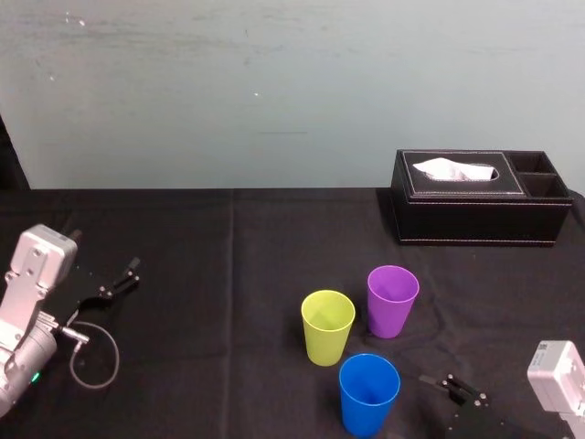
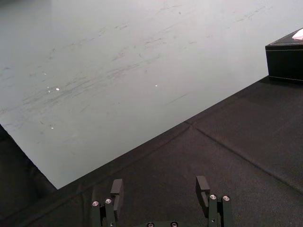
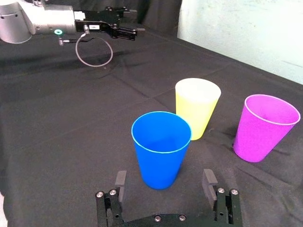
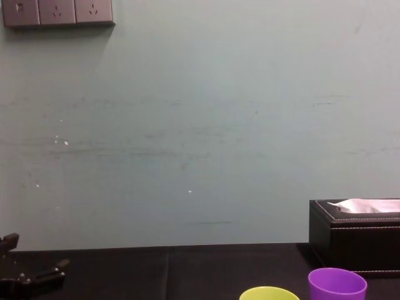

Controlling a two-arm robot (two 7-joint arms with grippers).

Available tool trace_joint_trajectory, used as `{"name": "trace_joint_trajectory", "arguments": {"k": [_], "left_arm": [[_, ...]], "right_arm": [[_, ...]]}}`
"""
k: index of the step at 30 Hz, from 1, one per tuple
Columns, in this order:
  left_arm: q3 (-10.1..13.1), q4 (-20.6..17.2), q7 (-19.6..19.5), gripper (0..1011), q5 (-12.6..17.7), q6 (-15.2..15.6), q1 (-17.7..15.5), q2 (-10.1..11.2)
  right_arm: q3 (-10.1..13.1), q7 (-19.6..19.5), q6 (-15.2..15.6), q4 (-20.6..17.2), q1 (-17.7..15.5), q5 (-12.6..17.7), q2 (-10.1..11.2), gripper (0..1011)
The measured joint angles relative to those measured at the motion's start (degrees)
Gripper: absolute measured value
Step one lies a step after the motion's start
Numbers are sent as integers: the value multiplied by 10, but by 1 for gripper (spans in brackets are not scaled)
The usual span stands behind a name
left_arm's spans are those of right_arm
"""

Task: Stack the three plastic cups sequentially using one hand.

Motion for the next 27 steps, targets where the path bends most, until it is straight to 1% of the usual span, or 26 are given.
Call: {"name": "trace_joint_trajectory", "arguments": {"k": [6,12,27], "left_arm": [[0,0,0,1000,0,0,0,0],[0,0,0,1000,0,0,0,0],[0,0,0,1000,0,0,0,0]], "right_arm": [[-4,0,7,8,7,-6,-15,1003],[-14,4,8,22,23,-17,-34,1003],[-34,11,4,50,54,-30,-64,1003]]}}
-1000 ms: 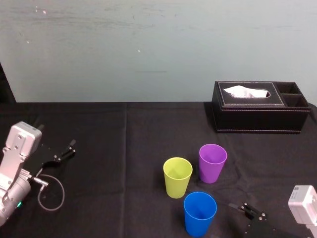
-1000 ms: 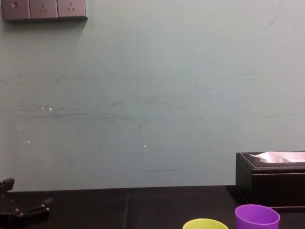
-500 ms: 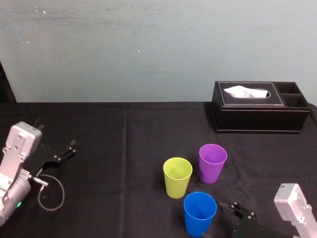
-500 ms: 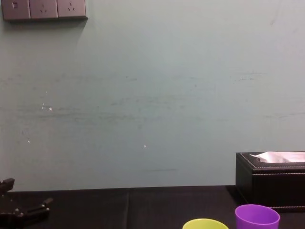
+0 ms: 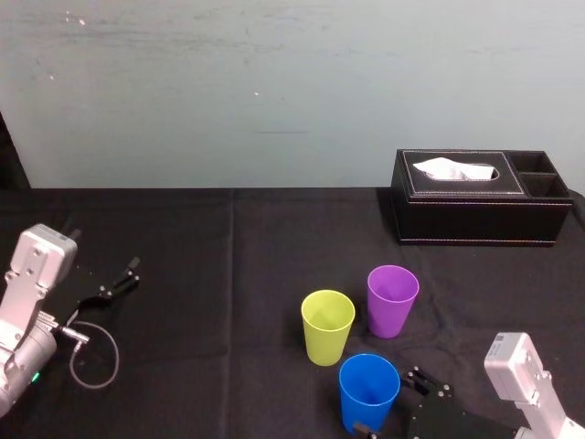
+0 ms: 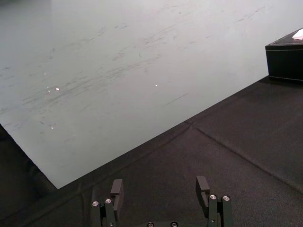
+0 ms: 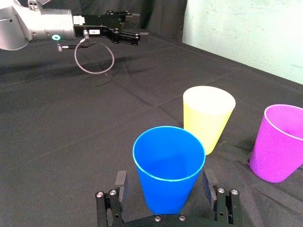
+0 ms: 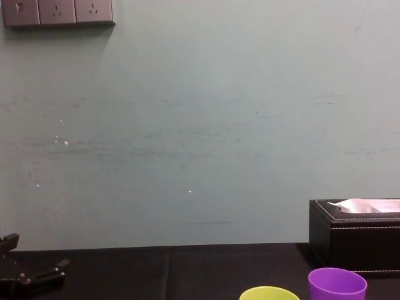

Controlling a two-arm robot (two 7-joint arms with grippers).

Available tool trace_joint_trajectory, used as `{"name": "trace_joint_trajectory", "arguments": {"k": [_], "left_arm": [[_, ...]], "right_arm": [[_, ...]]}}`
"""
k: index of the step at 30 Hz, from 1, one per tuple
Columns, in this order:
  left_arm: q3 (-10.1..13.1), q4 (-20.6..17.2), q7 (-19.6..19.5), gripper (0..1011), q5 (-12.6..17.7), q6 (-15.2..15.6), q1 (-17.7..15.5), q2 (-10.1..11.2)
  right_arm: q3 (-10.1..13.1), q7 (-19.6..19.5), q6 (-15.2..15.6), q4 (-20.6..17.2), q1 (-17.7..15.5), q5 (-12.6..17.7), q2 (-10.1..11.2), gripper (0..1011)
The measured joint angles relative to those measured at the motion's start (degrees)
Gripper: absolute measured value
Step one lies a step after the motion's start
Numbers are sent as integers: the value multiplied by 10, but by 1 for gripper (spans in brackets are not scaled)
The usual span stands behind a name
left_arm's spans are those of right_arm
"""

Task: Stack the three plastic cups sequentially using one hand.

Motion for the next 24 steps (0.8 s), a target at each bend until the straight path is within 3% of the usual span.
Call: {"name": "trace_joint_trajectory", "arguments": {"k": [15,24], "left_arm": [[0,0,0,1000,0,0,0,0],[0,0,0,1000,0,0,0,0]], "right_arm": [[-16,-2,9,15,22,-9,-21,1003],[-16,-2,9,15,22,-9,-20,1003]]}}
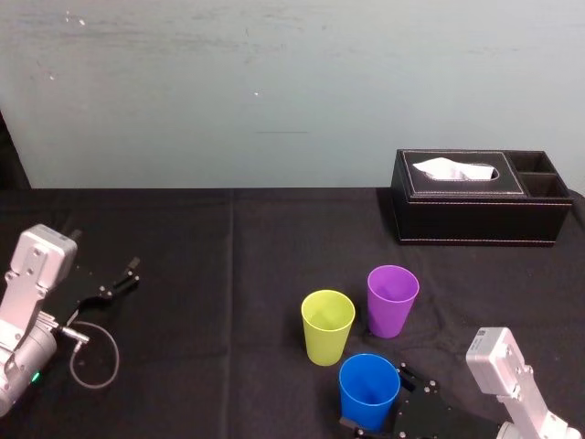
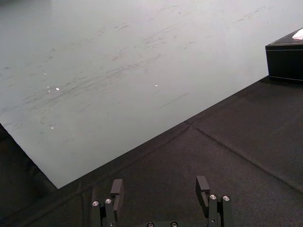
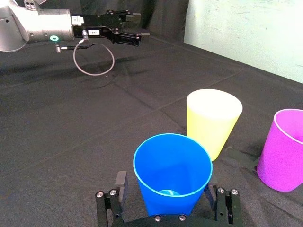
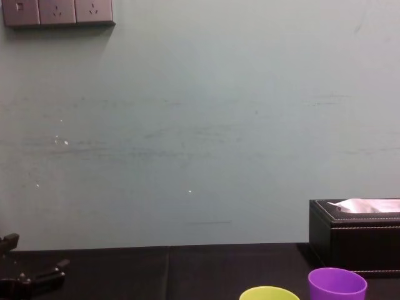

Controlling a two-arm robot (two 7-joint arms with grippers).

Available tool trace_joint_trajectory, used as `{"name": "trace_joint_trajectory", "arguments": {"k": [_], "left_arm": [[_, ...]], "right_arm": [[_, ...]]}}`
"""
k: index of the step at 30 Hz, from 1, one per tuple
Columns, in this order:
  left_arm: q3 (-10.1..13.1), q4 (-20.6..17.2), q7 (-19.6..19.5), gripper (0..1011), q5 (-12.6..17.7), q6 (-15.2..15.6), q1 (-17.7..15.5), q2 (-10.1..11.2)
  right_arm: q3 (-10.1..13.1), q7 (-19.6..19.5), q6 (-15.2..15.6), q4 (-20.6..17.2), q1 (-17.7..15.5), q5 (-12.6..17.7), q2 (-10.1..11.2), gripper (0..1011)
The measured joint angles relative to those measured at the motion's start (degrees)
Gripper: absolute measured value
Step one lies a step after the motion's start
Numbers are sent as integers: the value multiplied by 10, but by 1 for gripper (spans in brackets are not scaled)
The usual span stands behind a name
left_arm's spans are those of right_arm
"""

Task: Stack the three plastic cups sequentially using one hand.

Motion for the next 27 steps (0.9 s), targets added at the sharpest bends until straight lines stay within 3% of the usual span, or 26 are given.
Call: {"name": "trace_joint_trajectory", "arguments": {"k": [6,10,15,27], "left_arm": [[0,0,0,1000,0,0,0,0],[0,0,0,1000,0,0,0,0],[0,0,0,1001,0,0,0,0],[0,0,0,1000,0,0,0,0]], "right_arm": [[1,0,-1,0,-1,1,1,953],[1,0,-1,-1,-1,1,1,828],[1,0,-2,-1,-1,2,1,744],[8,-4,3,-5,-2,11,0,715]]}}
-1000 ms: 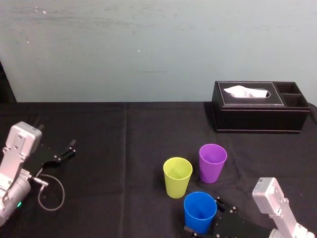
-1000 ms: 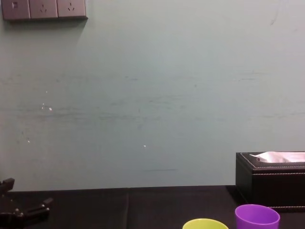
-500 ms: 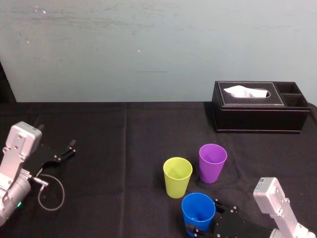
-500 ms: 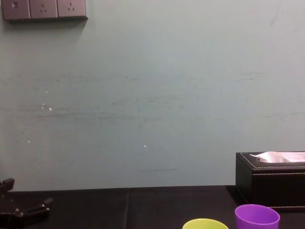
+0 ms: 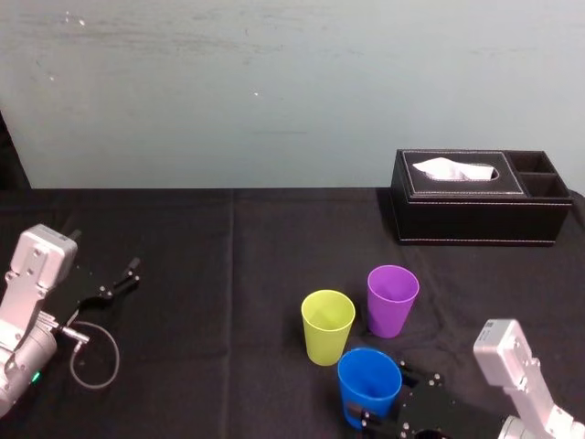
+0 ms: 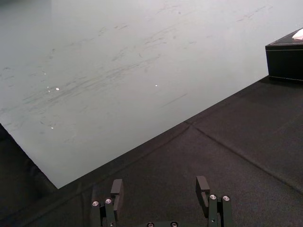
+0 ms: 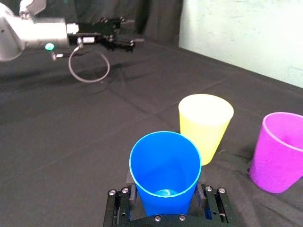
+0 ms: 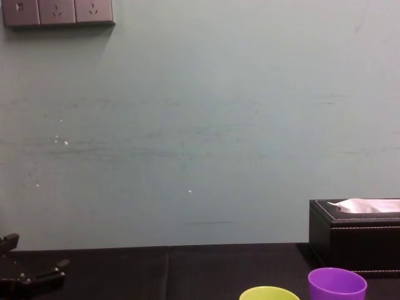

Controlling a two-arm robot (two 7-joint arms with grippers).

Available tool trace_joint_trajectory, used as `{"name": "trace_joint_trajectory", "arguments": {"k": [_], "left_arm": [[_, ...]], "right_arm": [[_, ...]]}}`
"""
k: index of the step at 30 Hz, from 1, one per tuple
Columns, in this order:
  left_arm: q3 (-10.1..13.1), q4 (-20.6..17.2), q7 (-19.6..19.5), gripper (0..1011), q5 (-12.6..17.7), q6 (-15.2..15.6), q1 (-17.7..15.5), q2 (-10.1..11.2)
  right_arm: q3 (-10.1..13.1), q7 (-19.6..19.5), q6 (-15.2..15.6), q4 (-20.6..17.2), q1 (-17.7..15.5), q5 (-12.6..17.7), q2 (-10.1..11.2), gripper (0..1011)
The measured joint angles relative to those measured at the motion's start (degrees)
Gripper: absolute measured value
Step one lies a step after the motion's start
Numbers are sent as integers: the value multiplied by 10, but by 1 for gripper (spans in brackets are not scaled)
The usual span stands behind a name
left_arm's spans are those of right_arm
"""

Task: Stack the three plastic cups sequentially using one hand.

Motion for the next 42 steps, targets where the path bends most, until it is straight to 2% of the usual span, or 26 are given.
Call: {"name": "trace_joint_trajectory", "arguments": {"k": [12,21,27,42], "left_arm": [[0,0,0,1000,0,0,0,0],[0,0,0,1000,0,0,0,0],[0,0,0,1000,0,0,0,0],[0,0,0,1000,0,0,0,0]], "right_arm": [[18,-8,48,-36,14,43,2,715],[27,-19,81,-63,45,67,11,715],[27,-24,92,-63,67,74,12,715],[1,-32,112,-37,127,75,-3,715]]}}
